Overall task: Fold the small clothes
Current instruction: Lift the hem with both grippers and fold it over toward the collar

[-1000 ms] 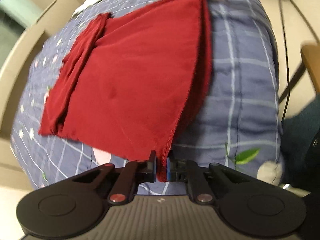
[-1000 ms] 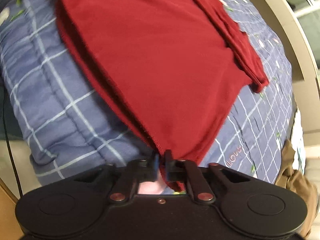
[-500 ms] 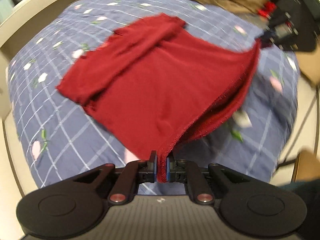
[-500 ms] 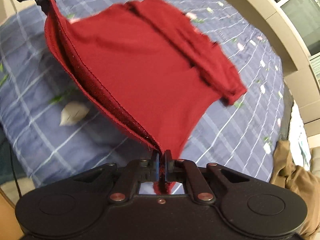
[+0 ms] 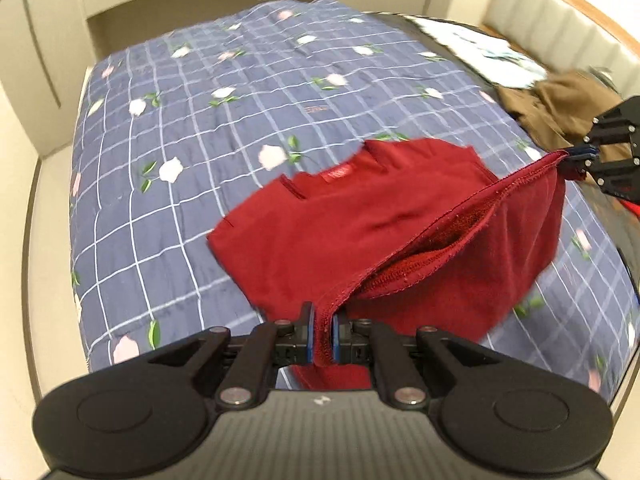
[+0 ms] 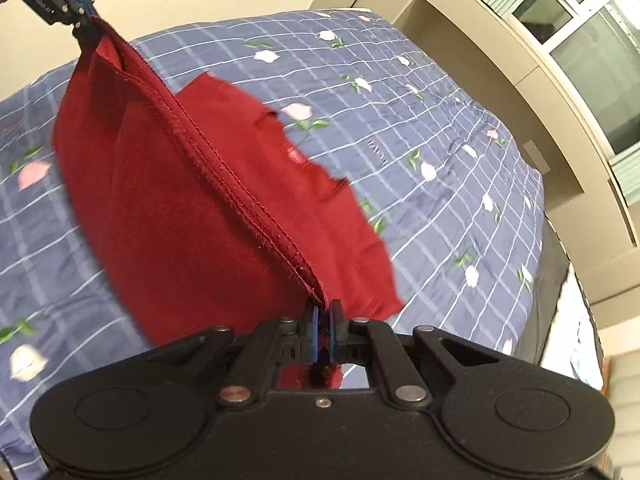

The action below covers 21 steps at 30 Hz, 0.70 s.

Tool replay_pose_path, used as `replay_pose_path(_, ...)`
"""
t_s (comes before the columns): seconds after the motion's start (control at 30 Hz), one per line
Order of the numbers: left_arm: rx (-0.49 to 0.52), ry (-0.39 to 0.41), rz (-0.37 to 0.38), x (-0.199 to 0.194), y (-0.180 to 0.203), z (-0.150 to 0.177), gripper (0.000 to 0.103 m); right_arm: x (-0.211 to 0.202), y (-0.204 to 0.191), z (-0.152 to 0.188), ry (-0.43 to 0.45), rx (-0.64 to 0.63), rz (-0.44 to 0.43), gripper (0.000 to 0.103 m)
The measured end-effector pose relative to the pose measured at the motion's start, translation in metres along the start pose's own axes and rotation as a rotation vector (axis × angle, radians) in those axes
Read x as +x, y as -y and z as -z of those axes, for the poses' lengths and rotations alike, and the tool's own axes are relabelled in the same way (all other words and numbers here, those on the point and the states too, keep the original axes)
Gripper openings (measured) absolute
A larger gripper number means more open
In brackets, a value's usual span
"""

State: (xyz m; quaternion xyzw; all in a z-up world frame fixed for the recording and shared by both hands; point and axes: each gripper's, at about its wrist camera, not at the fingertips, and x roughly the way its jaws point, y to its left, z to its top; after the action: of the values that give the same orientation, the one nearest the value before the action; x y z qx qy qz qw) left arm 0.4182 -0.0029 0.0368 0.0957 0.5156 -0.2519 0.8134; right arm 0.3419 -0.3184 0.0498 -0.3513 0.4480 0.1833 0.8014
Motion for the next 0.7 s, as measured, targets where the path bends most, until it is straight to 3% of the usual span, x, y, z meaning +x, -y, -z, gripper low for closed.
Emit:
replay_pose_path(0.2,-0.073,-0.027,-0.052,0.048,-0.03,-0.043,0.008,0.07,0.043,-0.033,-0.032,-0.042,-0.058,0.004)
replay_pose_path(0.37,-0.102,-0.044,-0.11,0.088,-0.043,-0.075,0.008,0.125,0.067,-0.048,-0.064,-0.022,-0.058,0.004)
replay_pose_path(0.7,-0.207,-0.086,-0.161,0.153,-0.067,-0.1,0.008,0.207,0.084,-0.059,-0.117,0.014,-0.057,0.004)
